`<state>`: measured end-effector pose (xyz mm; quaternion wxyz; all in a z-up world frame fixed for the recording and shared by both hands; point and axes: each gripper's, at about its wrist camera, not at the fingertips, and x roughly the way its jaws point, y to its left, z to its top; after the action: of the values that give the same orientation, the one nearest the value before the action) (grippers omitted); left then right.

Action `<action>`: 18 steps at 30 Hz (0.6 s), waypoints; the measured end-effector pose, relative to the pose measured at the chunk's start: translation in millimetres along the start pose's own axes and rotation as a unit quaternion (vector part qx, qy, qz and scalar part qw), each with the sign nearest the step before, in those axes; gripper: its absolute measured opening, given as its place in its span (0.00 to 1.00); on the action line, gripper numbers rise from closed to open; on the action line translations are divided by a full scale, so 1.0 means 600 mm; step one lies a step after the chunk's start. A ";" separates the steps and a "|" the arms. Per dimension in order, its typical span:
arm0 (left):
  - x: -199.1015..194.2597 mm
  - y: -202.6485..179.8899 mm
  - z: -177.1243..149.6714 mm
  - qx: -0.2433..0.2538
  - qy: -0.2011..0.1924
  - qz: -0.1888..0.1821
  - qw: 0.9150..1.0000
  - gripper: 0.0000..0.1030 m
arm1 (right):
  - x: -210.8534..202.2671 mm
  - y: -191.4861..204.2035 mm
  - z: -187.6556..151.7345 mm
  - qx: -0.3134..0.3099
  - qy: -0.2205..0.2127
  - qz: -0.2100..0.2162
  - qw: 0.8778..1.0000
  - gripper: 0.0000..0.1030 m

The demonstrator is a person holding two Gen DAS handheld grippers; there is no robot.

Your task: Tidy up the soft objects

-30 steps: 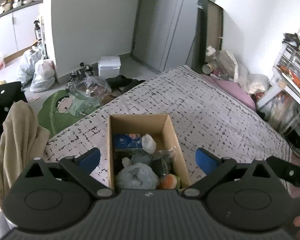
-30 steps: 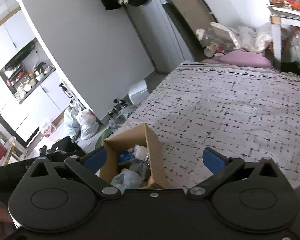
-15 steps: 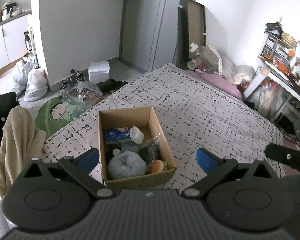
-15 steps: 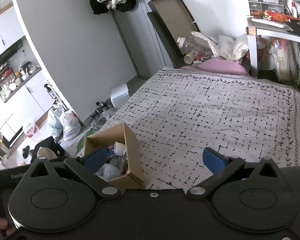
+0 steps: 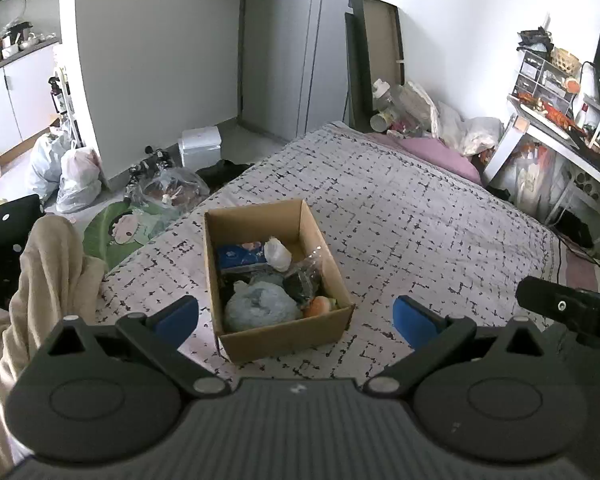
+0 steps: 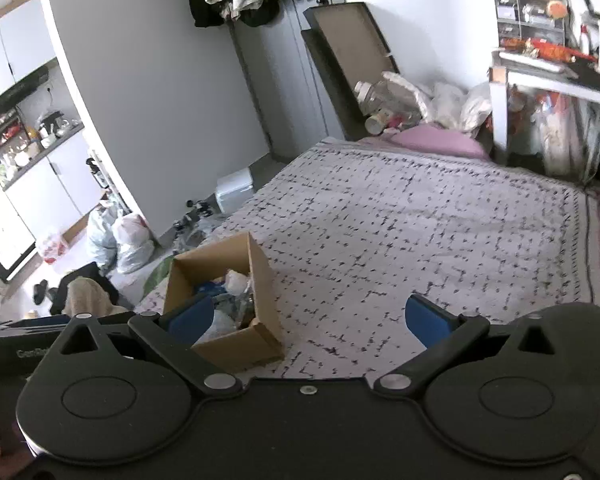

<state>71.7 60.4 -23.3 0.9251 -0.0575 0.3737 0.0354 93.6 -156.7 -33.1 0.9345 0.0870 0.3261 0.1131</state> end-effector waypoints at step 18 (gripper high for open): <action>-0.015 0.014 -0.003 0.018 -0.006 0.001 1.000 1.00 | -0.004 0.011 -0.005 -0.016 0.006 -0.004 1.000 1.00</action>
<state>63.1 68.0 -18.9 0.9281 -0.0406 0.3689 0.0303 88.6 -150.6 -32.4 0.9344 0.0698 0.3297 0.1155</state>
